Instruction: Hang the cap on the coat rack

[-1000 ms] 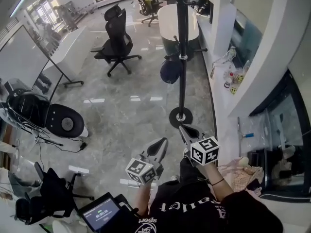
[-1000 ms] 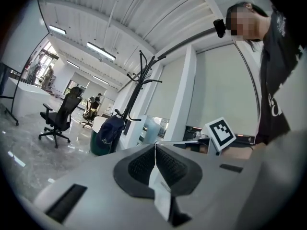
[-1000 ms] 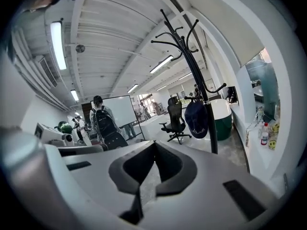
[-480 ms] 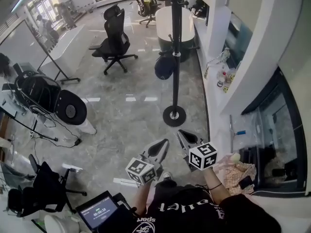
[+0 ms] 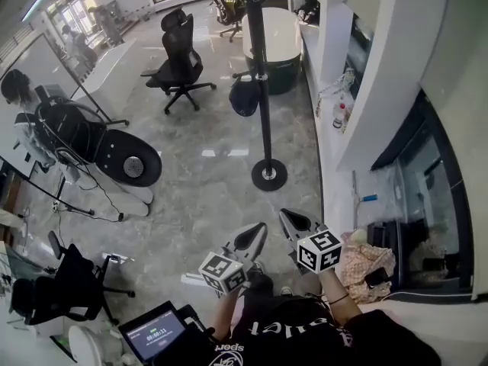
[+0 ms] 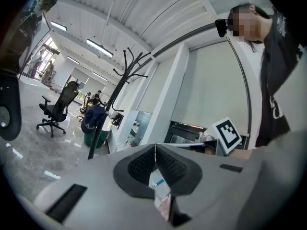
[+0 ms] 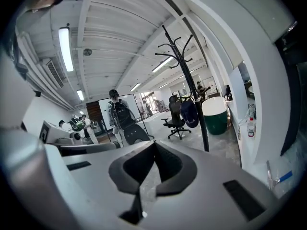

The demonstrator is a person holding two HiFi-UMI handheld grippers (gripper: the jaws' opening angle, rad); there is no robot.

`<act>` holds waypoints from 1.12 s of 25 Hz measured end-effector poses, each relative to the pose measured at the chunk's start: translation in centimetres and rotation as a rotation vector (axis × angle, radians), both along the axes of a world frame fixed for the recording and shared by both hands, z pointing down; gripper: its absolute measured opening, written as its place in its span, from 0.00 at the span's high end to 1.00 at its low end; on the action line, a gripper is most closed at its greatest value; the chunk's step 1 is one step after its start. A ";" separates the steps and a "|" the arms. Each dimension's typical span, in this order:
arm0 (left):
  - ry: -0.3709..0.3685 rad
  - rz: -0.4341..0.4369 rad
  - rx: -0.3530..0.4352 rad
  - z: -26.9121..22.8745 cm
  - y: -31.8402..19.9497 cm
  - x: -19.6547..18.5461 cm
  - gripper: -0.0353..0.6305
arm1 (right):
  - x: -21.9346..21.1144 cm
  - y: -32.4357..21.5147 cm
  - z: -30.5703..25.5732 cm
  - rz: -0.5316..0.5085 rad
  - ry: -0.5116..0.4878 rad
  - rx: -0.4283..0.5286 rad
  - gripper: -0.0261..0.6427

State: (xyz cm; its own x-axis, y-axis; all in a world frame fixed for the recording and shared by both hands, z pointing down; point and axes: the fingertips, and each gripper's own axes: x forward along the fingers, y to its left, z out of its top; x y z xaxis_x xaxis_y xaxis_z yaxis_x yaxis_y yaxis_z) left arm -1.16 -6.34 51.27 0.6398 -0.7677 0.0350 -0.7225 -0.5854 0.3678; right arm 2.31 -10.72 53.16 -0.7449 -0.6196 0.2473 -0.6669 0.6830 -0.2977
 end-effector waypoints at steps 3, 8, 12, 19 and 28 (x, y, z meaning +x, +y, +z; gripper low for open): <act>-0.004 -0.006 -0.007 0.4 2.1 2.1 0.94 | 1.9 2.0 0.5 -0.006 -0.013 -0.010 0.94; -0.025 -0.010 -0.021 1.3 5.4 5.2 0.94 | 4.2 4.7 1.4 -0.026 -0.026 -0.025 0.94; -0.035 -0.026 -0.014 0.7 6.6 5.9 0.94 | 4.9 6.3 0.9 -0.043 -0.038 -0.014 0.94; -0.040 -0.030 0.014 -0.4 8.2 6.1 0.94 | 5.9 8.1 0.2 -0.029 -0.046 0.000 0.94; -0.014 0.001 0.041 -1.3 11.5 5.6 0.94 | 4.7 11.7 -0.7 -0.022 -0.039 0.023 0.94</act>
State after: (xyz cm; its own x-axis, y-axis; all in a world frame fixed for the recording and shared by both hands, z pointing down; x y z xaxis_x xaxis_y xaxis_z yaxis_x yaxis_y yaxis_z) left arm 4.49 5.11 49.97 0.6404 -0.7680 0.0131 -0.7269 -0.6004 0.3333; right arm 6.98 1.01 52.42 -0.7670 -0.6083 0.2043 -0.6402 0.7041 -0.3073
